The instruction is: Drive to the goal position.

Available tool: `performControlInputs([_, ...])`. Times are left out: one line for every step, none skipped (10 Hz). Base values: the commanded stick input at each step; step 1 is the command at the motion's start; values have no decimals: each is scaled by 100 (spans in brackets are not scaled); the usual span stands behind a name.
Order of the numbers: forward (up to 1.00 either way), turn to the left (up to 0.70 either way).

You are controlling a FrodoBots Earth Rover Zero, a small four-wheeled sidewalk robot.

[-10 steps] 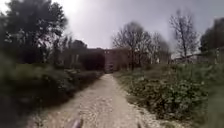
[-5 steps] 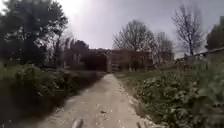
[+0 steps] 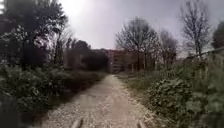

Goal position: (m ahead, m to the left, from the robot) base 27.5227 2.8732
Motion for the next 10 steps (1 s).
performControlInputs([100, 0])
performControlInputs([100, 0])
performControlInputs([100, 0])
performControlInputs([100, 0])
performControlInputs([100, 0])
performControlInputs([100, 0])
performControlInputs([100, 0])
performControlInputs([100, 0])
performControlInputs([100, 0])
performControlInputs([100, 0])
